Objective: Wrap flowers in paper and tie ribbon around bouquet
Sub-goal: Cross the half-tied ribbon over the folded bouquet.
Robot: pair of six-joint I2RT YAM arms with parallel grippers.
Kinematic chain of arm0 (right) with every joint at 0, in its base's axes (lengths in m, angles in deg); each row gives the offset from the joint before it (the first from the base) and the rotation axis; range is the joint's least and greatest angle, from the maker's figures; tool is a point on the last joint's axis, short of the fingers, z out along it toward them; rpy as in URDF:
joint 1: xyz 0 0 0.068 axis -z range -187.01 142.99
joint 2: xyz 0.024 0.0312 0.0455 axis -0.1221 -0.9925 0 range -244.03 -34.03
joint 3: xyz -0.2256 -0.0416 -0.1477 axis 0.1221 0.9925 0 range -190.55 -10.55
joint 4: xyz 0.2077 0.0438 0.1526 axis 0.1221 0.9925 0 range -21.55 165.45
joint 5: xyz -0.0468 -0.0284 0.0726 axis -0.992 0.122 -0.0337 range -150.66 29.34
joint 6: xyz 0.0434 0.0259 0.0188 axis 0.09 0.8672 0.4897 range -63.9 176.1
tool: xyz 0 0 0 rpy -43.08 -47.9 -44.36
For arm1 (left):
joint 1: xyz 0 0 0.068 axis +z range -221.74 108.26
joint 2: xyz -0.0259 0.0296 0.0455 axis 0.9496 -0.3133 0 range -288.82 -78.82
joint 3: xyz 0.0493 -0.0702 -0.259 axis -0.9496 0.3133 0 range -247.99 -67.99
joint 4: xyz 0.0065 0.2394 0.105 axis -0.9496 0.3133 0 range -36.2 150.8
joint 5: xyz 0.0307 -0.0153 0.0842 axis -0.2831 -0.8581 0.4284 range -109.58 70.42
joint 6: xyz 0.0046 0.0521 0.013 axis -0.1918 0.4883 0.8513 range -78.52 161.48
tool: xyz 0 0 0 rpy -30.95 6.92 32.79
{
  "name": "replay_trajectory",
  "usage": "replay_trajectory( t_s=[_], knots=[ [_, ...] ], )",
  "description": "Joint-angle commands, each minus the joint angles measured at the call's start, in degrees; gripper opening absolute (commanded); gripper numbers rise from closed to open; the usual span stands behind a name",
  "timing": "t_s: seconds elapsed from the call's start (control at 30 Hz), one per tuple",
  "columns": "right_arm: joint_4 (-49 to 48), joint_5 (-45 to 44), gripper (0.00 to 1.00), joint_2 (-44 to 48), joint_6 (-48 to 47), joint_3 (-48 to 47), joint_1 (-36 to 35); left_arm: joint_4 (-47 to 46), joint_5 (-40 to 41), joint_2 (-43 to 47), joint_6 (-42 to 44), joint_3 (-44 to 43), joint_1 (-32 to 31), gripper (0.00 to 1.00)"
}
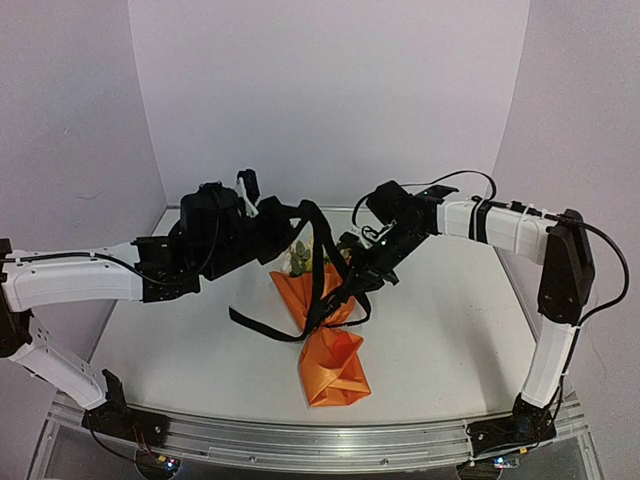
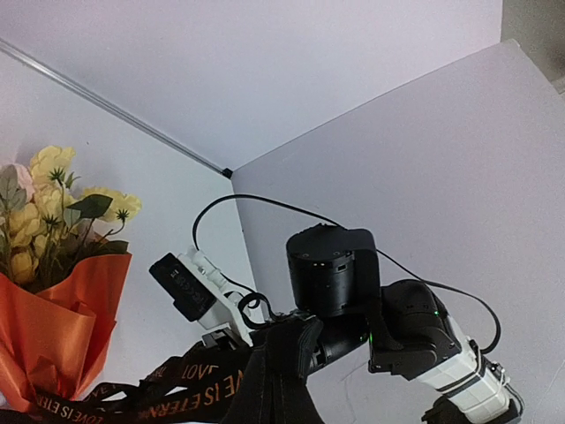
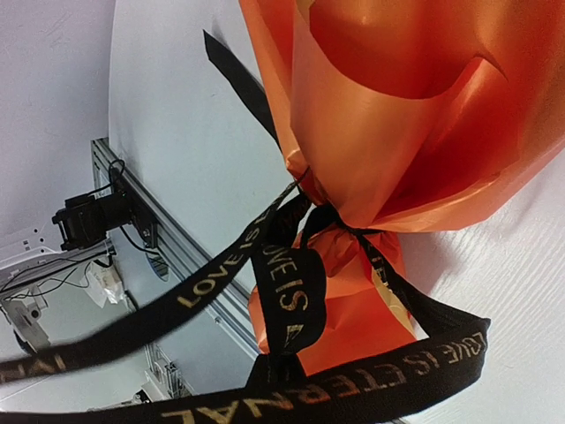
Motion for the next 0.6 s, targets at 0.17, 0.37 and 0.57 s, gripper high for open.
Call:
replay_trajectory(
  t_s=[0.17, 0.37, 0.57],
  knots=[
    [1.0, -0.2, 0.0, 0.2, -0.5, -3.7, 0.8, 9.3, -14.1, 0.3, 7.9, -10.2, -0.5, 0.0],
    [1.8, 0.1, 0.0, -3.7, 0.7, -7.3, 2.0, 0.9, -14.9, -5.6, 7.7, -14.2, -6.1, 0.0],
    [2.0, 0.7, 0.0, -5.5, 1.7, -9.3, 2.6, -8.5, -16.5, -12.1, 8.5, -16.8, -8.5, 0.0]
  ],
)
